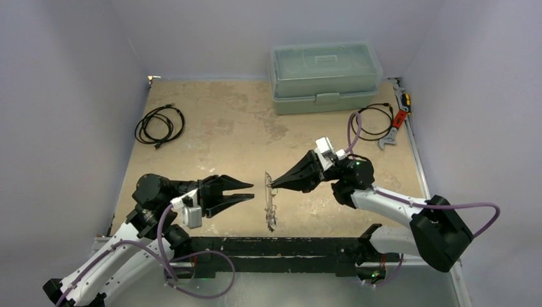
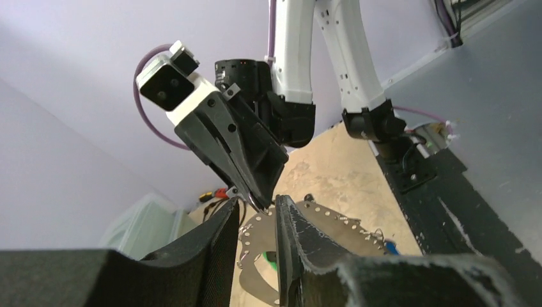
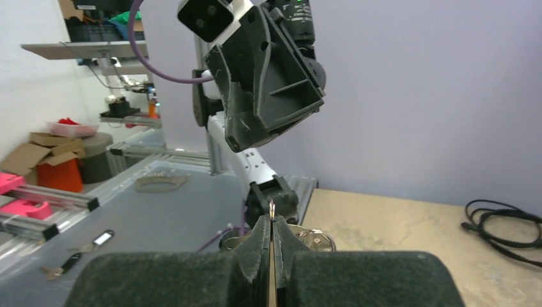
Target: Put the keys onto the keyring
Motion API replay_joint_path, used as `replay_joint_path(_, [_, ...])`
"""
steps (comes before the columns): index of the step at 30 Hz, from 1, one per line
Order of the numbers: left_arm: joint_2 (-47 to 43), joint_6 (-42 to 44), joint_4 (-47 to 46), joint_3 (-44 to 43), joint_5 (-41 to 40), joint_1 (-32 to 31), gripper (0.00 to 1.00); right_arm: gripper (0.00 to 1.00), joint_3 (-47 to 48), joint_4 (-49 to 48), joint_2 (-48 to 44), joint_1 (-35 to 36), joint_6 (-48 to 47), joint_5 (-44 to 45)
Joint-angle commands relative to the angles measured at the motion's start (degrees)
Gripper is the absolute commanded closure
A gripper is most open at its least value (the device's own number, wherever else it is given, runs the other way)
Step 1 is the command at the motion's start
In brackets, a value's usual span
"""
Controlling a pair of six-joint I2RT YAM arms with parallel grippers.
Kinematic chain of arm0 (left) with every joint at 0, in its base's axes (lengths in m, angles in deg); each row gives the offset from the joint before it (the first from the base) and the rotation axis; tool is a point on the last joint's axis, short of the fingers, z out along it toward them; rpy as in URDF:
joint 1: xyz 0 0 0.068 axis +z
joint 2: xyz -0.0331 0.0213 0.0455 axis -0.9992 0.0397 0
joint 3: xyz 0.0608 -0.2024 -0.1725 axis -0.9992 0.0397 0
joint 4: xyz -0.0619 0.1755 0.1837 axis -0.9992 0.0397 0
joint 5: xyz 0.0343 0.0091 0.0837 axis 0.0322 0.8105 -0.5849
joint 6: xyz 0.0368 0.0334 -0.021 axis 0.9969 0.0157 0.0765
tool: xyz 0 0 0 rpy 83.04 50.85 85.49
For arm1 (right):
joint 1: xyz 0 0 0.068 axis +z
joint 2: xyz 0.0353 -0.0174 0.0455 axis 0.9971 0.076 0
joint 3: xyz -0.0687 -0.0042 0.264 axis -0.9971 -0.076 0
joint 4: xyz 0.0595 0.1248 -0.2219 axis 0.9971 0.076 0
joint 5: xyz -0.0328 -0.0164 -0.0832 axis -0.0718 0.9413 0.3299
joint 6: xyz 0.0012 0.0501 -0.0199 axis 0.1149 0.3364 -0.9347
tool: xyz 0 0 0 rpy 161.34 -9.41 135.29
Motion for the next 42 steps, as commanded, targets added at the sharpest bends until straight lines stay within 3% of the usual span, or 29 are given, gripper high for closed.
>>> replay_joint_path(1, [2.1, -6.7, -10.2, 1.0, 4.2, -0.2, 0.75, 1.0, 3.1, -22.4, -1.5, -0.2, 6.8, -2.1])
replay_joint_path(12, [4.5, -22.0, -29.7, 7.9, -0.9, -0.2, 0.77, 1.0, 5.9, -22.4, -2.3, 2.0, 9.6, -4.6])
replay_joint_path(21, [7.4, -31.8, -40.3, 10.8, -4.3, -0.3, 0.79, 1.0, 7.6, -22.4, -0.9, 2.3, 9.8, -4.3])
replay_joint_path(28, [7.9, -34.0, -40.9, 11.7, -8.0, -0.7, 0.77, 1.0, 11.4, -22.4, 1.4, 2.6, 11.9, -7.3])
replay_joint_path(42, [3.3, -29.7, -38.2, 14.4, -7.6, -0.7, 0.75, 1.0, 30.1, -22.4, 12.3, 3.2, 32.2, -22.1])
